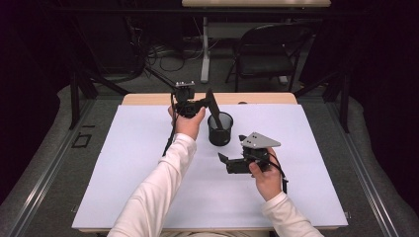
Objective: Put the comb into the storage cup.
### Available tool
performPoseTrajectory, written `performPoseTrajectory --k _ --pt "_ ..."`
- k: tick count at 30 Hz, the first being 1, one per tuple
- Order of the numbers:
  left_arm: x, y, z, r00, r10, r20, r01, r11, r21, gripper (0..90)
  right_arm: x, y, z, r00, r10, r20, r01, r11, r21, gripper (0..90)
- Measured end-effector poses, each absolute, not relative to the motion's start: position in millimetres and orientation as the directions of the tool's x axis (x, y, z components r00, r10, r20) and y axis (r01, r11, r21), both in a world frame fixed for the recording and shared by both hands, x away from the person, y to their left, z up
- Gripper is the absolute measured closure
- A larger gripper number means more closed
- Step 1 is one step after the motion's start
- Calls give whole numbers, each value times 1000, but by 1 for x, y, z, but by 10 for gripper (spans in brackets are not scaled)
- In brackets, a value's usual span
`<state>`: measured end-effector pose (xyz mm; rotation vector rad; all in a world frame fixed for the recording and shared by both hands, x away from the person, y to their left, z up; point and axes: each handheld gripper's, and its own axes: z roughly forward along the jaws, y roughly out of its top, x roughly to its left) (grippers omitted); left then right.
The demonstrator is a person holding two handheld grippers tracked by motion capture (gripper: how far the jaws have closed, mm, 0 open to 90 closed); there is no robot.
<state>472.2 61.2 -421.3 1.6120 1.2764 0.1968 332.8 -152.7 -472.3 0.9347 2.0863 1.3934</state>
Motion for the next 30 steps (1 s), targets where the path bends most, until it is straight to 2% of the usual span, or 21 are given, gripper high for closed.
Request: performPoseTrajectory --k 30 --pt "478 87 -434 385 787 -482 651 139 746 831 333 -152 -473 -665 747 -6 283 259 923 78"
